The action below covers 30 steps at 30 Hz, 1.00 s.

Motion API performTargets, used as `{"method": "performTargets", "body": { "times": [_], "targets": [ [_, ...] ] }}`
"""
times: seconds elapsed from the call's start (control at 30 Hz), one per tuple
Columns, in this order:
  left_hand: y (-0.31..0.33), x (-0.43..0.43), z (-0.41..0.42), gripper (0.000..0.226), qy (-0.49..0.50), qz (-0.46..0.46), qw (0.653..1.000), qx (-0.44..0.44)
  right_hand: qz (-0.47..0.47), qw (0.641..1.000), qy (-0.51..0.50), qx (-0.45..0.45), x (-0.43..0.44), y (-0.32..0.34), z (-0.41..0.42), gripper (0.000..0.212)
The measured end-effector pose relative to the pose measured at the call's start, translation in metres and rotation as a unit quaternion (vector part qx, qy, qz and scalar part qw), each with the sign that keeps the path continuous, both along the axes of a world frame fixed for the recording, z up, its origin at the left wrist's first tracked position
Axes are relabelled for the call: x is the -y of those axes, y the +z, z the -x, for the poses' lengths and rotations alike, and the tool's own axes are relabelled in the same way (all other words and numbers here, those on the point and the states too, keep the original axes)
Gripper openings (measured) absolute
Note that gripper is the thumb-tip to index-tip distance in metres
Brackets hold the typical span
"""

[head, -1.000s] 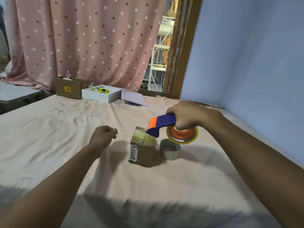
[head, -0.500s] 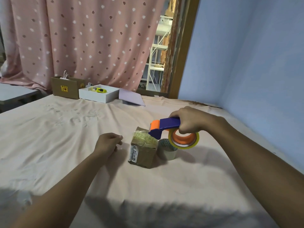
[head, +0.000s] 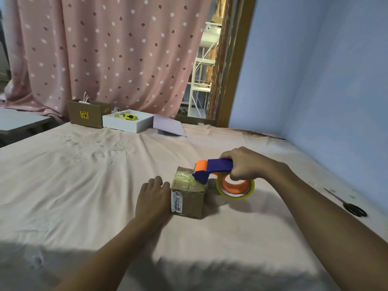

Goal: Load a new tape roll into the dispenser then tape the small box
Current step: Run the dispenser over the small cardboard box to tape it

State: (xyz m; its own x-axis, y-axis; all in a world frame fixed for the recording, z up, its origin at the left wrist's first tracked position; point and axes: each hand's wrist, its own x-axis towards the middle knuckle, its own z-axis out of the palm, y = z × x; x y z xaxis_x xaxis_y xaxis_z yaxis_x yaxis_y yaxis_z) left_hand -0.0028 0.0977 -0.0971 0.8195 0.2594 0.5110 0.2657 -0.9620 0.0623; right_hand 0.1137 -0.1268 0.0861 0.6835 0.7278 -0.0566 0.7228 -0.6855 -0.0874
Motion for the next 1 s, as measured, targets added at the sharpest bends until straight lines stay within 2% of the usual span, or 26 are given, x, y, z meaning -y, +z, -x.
{"method": "performTargets", "body": {
  "times": [0.1,0.2,0.27,0.33,0.4,0.43,0.53,0.63,0.8,0.9,1.0],
  "targets": [
    [-0.004,-0.003,-0.004,0.018,0.01,-0.015,1.0,-0.008,-0.019,1.0,-0.008,-0.004,0.004,-0.005,-0.001,0.058],
    [-0.005,-0.004,-0.006,0.021,0.046,0.026,0.998,-0.042,-0.04,0.999,-0.012,-0.014,0.006,-0.014,0.0,0.06],
    [-0.003,-0.003,-0.009,0.029,0.063,0.092,0.991,-0.078,-0.049,0.998,-0.011,-0.022,0.005,-0.019,0.001,0.062],
    [0.005,-0.005,-0.012,0.031,0.088,0.202,0.972,-0.085,-0.06,0.998,-0.008,-0.023,0.004,-0.022,0.001,0.063],
    [0.014,-0.005,-0.013,0.026,0.102,0.309,0.944,-0.046,-0.06,0.998,-0.005,-0.018,0.005,-0.021,0.001,0.063],
    [0.015,-0.005,-0.012,0.022,0.106,0.327,0.939,-0.015,-0.057,0.998,-0.004,-0.016,0.006,-0.021,0.002,0.064],
    [0.011,0.001,-0.007,0.014,0.091,0.277,0.956,0.04,-0.045,0.999,-0.003,-0.011,0.007,-0.02,0.003,0.064],
    [0.001,0.01,-0.005,0.015,0.054,0.137,0.989,0.017,-0.038,0.999,-0.008,-0.016,0.008,-0.021,0.004,0.067],
    [-0.005,0.002,-0.008,0.025,0.012,0.016,1.0,-0.004,-0.043,0.999,-0.011,-0.01,0.01,-0.023,0.005,0.065],
    [-0.001,0.001,-0.007,0.035,0.025,0.066,0.996,-0.052,-0.042,0.999,-0.015,-0.01,0.009,-0.023,0.005,0.067],
    [0.0,0.002,-0.012,0.028,0.05,0.127,0.988,-0.069,-0.044,0.999,-0.014,-0.013,0.009,-0.023,0.006,0.067]
  ]
}}
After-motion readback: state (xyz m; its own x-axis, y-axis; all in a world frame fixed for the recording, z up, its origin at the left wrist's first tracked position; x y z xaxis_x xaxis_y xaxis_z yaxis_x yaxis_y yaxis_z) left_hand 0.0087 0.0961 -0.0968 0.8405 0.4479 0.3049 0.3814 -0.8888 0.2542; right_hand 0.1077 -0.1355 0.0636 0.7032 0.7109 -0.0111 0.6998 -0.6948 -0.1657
